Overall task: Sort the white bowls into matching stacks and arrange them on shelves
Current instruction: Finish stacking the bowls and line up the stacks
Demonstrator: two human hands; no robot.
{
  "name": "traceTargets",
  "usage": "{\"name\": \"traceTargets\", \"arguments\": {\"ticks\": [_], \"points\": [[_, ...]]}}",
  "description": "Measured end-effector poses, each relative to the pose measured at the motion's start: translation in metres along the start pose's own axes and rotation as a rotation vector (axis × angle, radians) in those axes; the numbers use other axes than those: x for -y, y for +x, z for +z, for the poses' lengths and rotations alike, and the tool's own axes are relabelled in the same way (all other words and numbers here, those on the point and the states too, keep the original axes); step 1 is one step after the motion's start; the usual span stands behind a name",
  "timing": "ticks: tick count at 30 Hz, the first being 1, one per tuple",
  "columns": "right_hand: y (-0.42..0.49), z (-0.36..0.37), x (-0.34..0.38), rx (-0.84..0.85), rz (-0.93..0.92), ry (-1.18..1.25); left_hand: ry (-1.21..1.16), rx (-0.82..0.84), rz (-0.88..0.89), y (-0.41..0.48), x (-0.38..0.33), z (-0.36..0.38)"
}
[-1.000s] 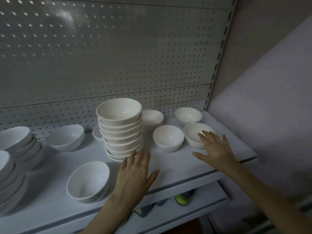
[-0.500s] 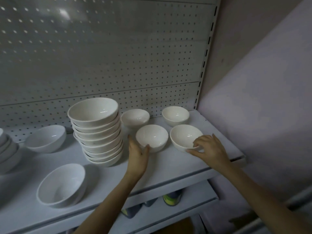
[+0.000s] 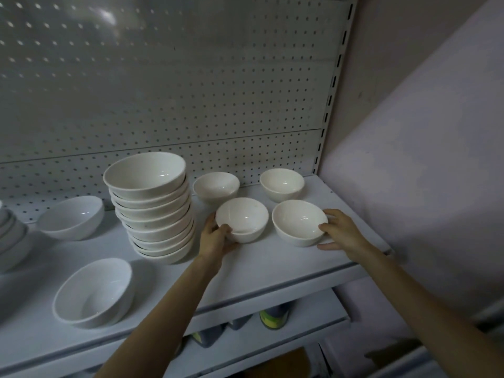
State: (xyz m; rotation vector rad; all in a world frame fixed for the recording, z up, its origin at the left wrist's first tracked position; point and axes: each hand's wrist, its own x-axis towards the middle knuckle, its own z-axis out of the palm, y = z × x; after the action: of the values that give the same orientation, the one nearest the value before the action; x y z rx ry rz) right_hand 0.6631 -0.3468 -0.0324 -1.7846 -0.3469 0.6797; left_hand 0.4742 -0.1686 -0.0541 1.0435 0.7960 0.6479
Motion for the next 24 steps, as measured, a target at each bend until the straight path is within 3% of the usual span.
{"name": "traceTargets", "arguments": {"ticks": [5, 15, 21, 24], "points": [[0.005, 0.006, 0.002, -0.026, -0.043, 0.026, -0.034, 0.048, 0.014, -0.003, -0.001, -0.004], [-0.001, 0.005, 0.026, -0.103, -0.319, -0.042, -0.031, 0.116, -0.002, -0.007, 0.006, -0.022], [-0.004, 0.027, 0.054, 0.061, -0.303, -0.058, 0.050, 0.255, -0.031, -0.013, 0.005, -0.027], [-0.005, 0.049, 0.059, 0.117, -0.326, -0.145, 0.078, 0.242, -0.027, -0.020, 0.000, -0.024]]}}
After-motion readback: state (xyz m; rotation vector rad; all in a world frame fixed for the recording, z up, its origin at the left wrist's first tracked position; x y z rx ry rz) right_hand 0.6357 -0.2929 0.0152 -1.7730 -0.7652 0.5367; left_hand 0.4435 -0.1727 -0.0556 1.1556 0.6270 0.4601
